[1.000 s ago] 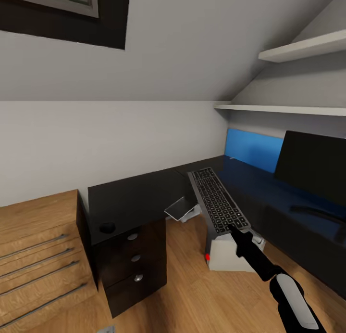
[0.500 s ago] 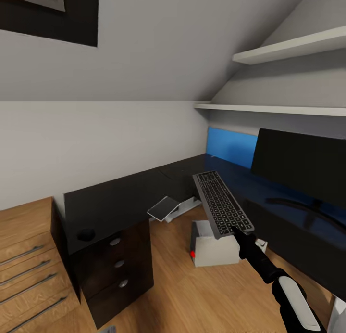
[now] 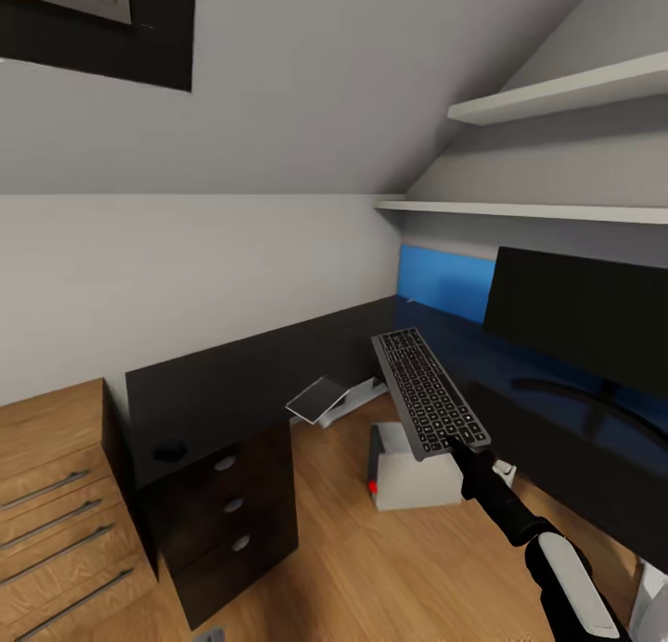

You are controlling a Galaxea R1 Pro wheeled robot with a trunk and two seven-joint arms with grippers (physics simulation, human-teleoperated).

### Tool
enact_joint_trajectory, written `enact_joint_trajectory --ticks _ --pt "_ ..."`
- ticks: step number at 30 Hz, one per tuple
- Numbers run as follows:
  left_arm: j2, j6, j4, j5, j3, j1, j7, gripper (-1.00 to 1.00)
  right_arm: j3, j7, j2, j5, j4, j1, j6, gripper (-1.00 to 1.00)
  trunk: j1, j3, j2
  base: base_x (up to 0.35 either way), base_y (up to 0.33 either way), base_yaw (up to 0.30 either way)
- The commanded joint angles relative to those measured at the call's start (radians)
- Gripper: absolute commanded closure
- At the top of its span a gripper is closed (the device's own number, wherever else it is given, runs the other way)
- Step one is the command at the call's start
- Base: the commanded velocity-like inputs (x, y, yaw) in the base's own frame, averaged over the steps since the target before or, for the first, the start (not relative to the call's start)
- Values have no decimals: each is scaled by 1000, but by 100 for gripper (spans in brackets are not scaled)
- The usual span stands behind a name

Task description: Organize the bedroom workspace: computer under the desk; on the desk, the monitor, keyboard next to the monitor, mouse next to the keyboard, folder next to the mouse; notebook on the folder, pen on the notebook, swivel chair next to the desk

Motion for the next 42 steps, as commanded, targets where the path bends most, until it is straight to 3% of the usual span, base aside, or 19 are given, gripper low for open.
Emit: enact_joint_trajectory --ticks 1,10,30,42 --pt "2 0 -2 7 -6 -1 9 -100 -2 2 1 -6 0 -1 7 100 0 -1 -1 -201 185 -93" --pt "2 -1 -2 6 -6 -1 9 -100 -2 1 1 -5 0 -2 6 100 0 -1 -1 -163 104 -229" --pt "2 -3 -2 7 -6 -1 9 -100 -4 -1 1 -11 12 -1 0 100 0 -1 -1 -3 1 -263" --pt "2 -6 -2 6 -6 -1 9 -100 -26 -1 1 -11 23 -2 -1 100 0 -1 -1 0 0 -263"
